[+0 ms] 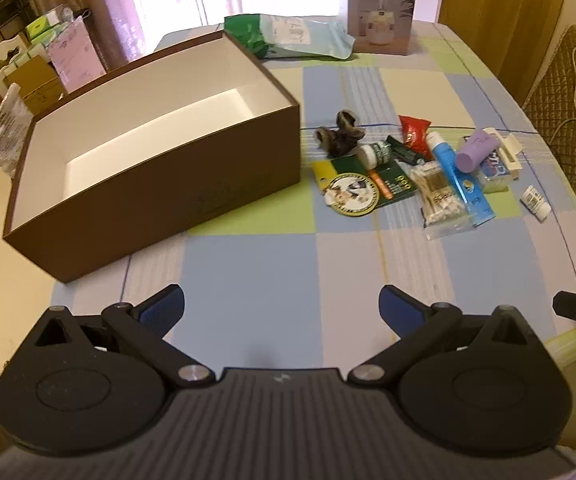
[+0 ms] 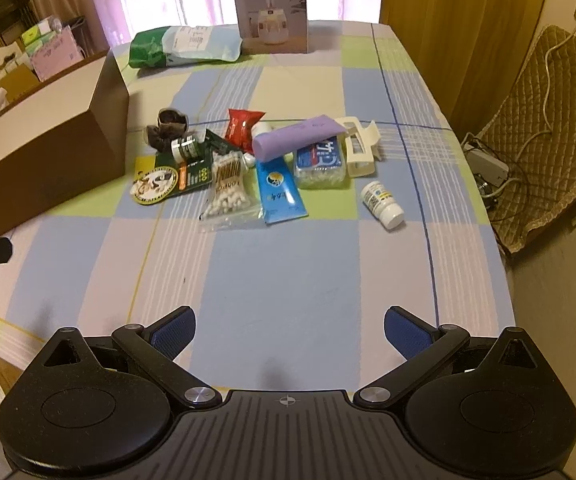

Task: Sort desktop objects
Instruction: 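Move both tools toward the cluster of toiletries on the table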

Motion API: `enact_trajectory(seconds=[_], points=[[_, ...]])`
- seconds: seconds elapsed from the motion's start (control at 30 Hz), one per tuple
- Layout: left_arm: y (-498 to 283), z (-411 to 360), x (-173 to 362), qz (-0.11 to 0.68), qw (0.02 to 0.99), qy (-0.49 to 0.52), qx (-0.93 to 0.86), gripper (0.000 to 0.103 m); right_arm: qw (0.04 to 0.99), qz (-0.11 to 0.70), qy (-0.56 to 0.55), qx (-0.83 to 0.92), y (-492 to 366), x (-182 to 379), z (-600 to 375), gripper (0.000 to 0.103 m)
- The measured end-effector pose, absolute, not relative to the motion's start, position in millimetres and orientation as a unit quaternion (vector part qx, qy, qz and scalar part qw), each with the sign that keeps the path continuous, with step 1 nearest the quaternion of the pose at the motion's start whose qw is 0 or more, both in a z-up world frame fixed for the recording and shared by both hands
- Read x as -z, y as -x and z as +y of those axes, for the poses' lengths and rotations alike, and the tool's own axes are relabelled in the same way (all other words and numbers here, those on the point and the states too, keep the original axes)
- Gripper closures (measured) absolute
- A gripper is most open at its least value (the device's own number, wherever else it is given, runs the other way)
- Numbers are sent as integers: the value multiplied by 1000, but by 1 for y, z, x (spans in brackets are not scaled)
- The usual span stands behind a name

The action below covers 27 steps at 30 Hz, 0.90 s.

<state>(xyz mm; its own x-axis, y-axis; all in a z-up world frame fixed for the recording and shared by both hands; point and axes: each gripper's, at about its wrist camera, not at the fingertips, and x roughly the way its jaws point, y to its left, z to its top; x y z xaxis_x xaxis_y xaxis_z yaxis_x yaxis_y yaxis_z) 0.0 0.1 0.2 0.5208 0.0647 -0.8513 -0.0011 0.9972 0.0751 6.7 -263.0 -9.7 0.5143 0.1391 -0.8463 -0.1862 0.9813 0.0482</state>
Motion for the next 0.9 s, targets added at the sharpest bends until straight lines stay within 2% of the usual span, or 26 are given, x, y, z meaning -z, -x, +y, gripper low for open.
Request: enact_trajectory(seconds=[0.9], points=[[11, 17, -8, 494, 868, -19, -50, 1, 861, 500, 36, -89, -18, 9, -255, 0]])
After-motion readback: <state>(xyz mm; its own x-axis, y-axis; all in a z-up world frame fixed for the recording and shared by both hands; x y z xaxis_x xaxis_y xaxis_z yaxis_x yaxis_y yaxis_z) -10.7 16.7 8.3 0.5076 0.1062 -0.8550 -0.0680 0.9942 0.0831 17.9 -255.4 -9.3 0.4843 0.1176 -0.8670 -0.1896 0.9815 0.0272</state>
